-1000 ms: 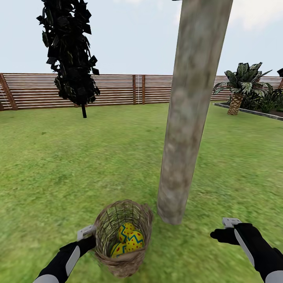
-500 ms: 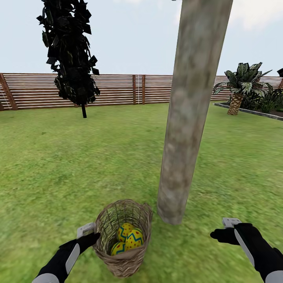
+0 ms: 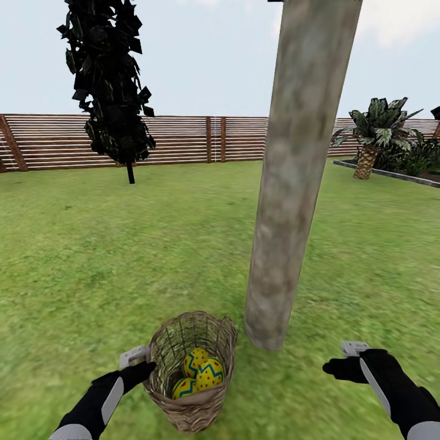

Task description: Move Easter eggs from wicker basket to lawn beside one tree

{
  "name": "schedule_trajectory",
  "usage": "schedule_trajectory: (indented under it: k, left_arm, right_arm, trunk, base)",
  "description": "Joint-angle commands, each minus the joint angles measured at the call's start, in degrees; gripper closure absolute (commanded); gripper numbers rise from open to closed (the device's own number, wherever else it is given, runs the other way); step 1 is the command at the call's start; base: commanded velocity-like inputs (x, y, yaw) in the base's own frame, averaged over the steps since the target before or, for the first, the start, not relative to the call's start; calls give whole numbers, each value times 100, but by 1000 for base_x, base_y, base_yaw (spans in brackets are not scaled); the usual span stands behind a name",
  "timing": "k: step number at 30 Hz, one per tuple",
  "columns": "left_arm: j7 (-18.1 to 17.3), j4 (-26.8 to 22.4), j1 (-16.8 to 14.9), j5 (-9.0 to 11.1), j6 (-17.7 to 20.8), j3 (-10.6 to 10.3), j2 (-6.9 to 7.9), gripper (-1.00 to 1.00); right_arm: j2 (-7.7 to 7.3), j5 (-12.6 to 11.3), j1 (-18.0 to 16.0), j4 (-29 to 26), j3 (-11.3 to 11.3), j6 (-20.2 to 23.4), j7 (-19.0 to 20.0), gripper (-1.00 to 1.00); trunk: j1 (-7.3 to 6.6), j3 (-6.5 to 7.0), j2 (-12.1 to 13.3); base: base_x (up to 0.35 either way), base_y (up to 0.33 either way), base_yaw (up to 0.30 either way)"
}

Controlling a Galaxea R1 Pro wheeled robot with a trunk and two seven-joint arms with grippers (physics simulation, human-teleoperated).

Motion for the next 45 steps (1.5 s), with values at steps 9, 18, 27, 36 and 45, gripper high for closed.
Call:
schedule_trajectory:
  k: [9, 18, 27, 36, 45]
  left_arm:
    - [-20, -311, 4, 57, 565, 6, -49, -100]
    - [-20, -323, 4, 62, 568, 173, -3, -100]
    - [-11, -564, 4, 47, 731, 204, 16, -100]
    - [-17, -1694, 4, 55, 1404, 226, 178, -100]
    - [-14, -2704, 7, 130, 1630, 540, 155, -100]
  right_arm:
    - [0, -29, 2, 84, 7, -31, 0, -100]
    - [-7, -6, 0, 132, 220, -28, -16, -100]
    - [-7, -3, 1, 137, 228, -34, -38, -100]
    - [-41, 6, -2, 134, 227, -26, -26, -100]
    - [-24, -18, -2, 147, 231, -26, -33, -100]
  trunk:
    - [-199, 156, 360]
    - [-397, 318, 721]
    - [-594, 480, 1082]
    - [-792, 641, 1443]
    - [-990, 803, 1804]
  base:
    - [0, 0, 0]
    - [0, 0, 0]
    - [0, 0, 0]
    - [0, 0, 0]
    - [0, 0, 0]
